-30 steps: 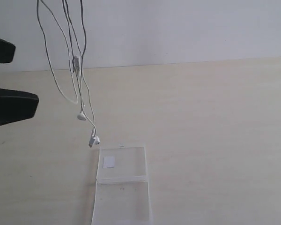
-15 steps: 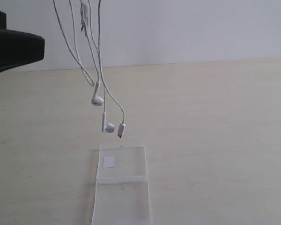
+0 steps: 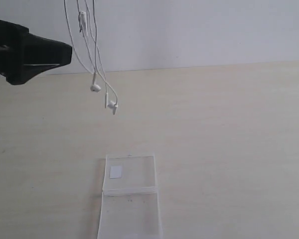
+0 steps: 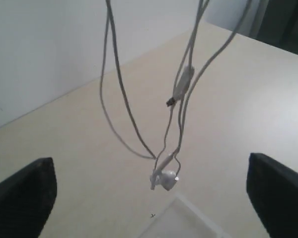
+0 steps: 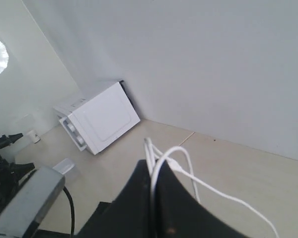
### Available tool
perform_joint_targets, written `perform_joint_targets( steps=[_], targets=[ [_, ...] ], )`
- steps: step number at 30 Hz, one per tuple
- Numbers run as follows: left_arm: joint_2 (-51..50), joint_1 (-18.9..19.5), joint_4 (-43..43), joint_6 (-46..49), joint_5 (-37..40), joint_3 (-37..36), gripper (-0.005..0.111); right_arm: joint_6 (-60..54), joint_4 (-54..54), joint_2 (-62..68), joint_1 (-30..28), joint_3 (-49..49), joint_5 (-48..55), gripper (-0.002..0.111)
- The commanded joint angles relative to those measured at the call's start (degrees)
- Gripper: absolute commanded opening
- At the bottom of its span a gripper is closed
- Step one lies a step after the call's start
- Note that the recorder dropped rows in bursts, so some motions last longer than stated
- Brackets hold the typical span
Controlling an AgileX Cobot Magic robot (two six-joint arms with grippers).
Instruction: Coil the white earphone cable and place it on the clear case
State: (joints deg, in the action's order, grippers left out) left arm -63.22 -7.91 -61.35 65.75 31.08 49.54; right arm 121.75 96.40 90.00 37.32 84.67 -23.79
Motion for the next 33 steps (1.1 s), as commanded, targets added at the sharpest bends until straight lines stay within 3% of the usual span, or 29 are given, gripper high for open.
perform_joint_targets(
  steps=[1,4,8,12,16,33],
  targets=[
    [-1.9,-0.1,-3.3,0.4,-0.7,-0.3,0.105,0.1,-1.7,0.4,0.7,0.3,3.2,0.0],
    [-2.9,-0.4,-8.6,3.2,-0.7,-0.3,0.105,0.1,-3.2,1.0,0.7,0.3,3.2,0.0],
    [-4.6,-4.7,-11.8,9.6,-4.2,-0.3,0.105,-1.3,-5.6,1.8,1.4,0.3,2.7,0.0],
    [-6.7,-12.1,-11.7,14.2,-15.0,-0.3,0.105,-2.3,-6.2,2.0,1.3,0.3,2.7,0.0],
    [-8.2,-16.0,-11.7,15.6,-25.1,-0.3,0.105,-2.3,-6.2,2.0,1.3,0.3,2.5,0.0],
    [-9.5,-16.1,-11.8,15.3,-27.6,0.0,0.105,-2.3,-6.1,2.0,1.3,0.3,-0.5,0.0]
  ],
)
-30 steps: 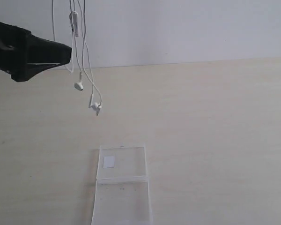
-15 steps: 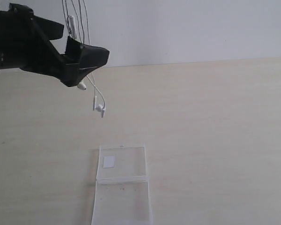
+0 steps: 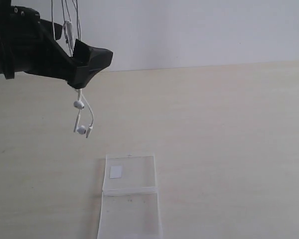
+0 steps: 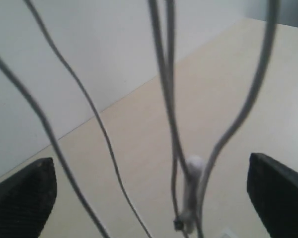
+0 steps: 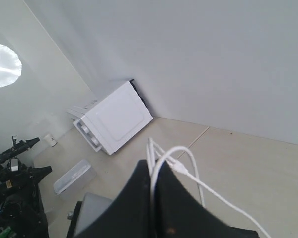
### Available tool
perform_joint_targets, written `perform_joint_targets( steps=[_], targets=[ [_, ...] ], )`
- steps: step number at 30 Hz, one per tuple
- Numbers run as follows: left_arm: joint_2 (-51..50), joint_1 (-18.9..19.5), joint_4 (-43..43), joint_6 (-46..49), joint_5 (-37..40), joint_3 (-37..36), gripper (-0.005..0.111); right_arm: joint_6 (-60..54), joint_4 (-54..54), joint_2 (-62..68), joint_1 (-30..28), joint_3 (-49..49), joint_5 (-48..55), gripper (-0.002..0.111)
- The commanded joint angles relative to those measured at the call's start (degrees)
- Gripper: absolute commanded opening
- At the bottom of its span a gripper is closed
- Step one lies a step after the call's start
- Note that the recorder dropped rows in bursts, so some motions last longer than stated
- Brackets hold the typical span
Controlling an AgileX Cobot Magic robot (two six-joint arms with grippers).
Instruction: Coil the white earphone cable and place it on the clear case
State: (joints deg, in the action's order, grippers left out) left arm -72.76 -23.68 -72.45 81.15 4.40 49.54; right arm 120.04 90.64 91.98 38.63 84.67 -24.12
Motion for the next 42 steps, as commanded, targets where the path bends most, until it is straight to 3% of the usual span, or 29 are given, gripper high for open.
perform_joint_targets(
  steps=[1,14,37,39,42],
  targets=[
    [0.0,-0.3,-0.7,-0.1,-1.6,0.0,0.105,-0.6,-0.3,0.0,0.0,0.3,-0.3,0.0],
    [-2.8,-0.3,-0.2,3.0,0.6,5.0,0.105,-2.1,-4.7,0.0,0.0,0.4,-2.6,0.0],
    [-5.3,-0.3,-0.3,5.6,1.3,5.3,0.103,-4.2,-7.8,0.0,0.0,0.4,-4.8,0.0],
    [-5.3,-0.3,-0.3,5.5,0.6,5.3,0.1,-4.2,-7.8,0.0,0.0,0.4,-4.8,0.0],
    [-5.3,-0.3,-0.3,5.5,-1.6,5.3,0.081,-4.6,-8.1,0.0,0.0,0.4,-4.8,0.0]
  ],
)
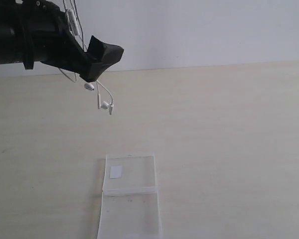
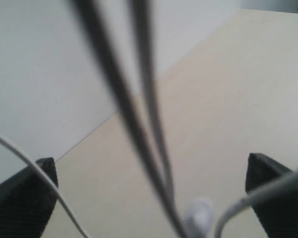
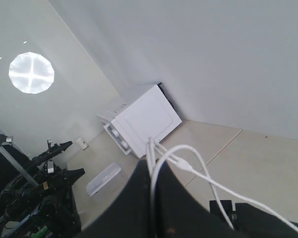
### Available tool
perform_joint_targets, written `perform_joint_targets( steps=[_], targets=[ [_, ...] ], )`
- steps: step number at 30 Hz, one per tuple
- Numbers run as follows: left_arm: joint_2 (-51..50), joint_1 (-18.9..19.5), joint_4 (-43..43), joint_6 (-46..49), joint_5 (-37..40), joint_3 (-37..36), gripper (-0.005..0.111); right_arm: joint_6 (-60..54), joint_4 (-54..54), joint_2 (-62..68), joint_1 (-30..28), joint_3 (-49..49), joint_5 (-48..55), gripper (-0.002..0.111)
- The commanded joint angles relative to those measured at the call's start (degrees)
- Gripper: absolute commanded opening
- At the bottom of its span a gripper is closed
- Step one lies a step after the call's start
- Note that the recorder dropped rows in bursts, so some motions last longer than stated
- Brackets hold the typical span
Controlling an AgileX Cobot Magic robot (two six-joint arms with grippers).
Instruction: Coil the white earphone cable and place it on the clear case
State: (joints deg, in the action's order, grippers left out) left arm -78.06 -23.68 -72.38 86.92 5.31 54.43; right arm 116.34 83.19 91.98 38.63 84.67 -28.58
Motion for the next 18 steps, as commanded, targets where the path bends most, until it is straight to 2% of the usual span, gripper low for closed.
perform_joint_targets(
  steps=[1,3,5,12,15,18],
  targets=[
    [0.0,-0.3,-0.4,-0.3,-2.7,0.4,0.069,-0.9,-1.0,0.0,0.0,0.4,-0.3,0.0],
    [0.0,-0.3,-0.4,-0.3,-2.6,0.4,0.054,-0.9,-1.6,0.0,0.0,0.4,-0.4,0.0],
    [0.0,-0.3,-0.4,-0.3,-2.3,0.4,0.045,-0.9,-2.3,0.0,0.0,0.4,-0.8,0.0],
    [0.0,-0.3,-0.5,-0.3,-2.7,0.4,0.049,-0.9,-3.5,0.0,0.0,0.4,-2.8,0.0],
    [0.0,-0.3,-0.5,-0.3,-3.1,0.4,0.045,-0.9,-3.7,0.0,0.0,0.4,-3.2,0.0],
    [0.0,-0.3,-0.5,-0.3,-3.1,0.4,0.036,-0.9,-3.7,0.0,0.0,0.4,-3.2,0.0]
  ],
)
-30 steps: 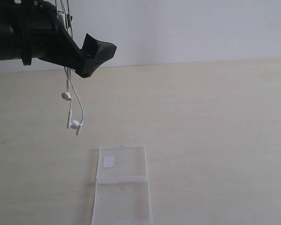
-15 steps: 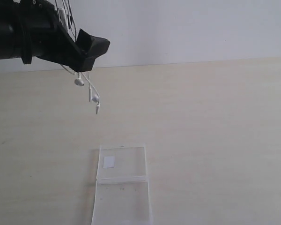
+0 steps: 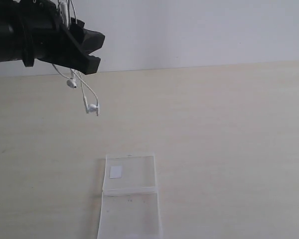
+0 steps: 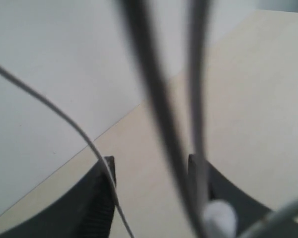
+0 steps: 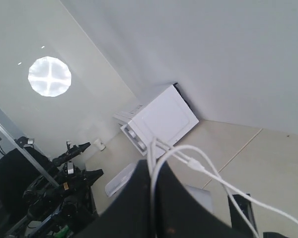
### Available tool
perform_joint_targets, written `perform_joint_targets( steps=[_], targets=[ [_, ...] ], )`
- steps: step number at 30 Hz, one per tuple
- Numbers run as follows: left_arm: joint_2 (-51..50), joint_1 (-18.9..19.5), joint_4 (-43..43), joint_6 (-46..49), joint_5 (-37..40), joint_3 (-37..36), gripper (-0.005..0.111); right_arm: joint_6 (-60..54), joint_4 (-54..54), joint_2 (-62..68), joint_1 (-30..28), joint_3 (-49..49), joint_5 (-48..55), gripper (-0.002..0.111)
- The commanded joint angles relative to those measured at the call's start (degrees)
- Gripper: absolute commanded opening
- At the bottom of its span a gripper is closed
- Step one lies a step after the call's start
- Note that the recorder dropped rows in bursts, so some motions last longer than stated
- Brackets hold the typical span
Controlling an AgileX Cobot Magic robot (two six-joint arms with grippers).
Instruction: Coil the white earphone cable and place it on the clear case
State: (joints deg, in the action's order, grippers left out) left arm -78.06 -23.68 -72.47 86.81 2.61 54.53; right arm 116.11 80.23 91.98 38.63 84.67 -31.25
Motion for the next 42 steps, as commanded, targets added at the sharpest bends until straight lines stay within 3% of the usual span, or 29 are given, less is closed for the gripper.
perform_joint_targets(
  steps=[1,6,17,22,23,26,28,36,42],
  targets=[
    [0.0,-0.3,-0.4,-0.2,-0.4,0.3,0.031,-0.7,-0.8,0.0,0.0,0.4,-0.6,0.0],
    [0.0,-0.3,-0.4,-0.2,-1.0,0.3,0.0,-0.7,-0.7,-0.1,0.0,0.4,0.7,0.0],
    [2.1,-0.3,0.4,0.0,-1.6,0.1,0.0,0.1,6.1,-1.4,0.0,0.4,10.6,0.0],
    [2.9,-0.3,0.4,-0.1,0.6,0.1,0.002,0.8,7.1,-1.4,0.0,0.4,9.9,0.0],
    [2.9,-0.3,0.4,-0.1,1.8,0.1,0.007,0.8,7.1,-1.4,0.0,0.4,9.0,0.0],
    [2.9,-0.3,0.4,-0.2,3.6,0.1,0.042,0.8,7.1,-1.3,0.0,0.4,8.7,0.0],
    [2.9,-0.3,0.4,-0.2,3.2,0.1,0.058,0.9,7.1,-1.3,0.0,0.4,8.4,0.0],
    [2.9,-0.3,0.4,-0.2,3.2,0.1,0.032,0.9,7.1,-1.3,0.0,0.4,8.4,0.0],
    [2.9,-0.3,0.4,-0.2,3.0,0.1,0.026,0.9,7.1,-1.3,0.0,0.4,7.0,0.0]
  ],
)
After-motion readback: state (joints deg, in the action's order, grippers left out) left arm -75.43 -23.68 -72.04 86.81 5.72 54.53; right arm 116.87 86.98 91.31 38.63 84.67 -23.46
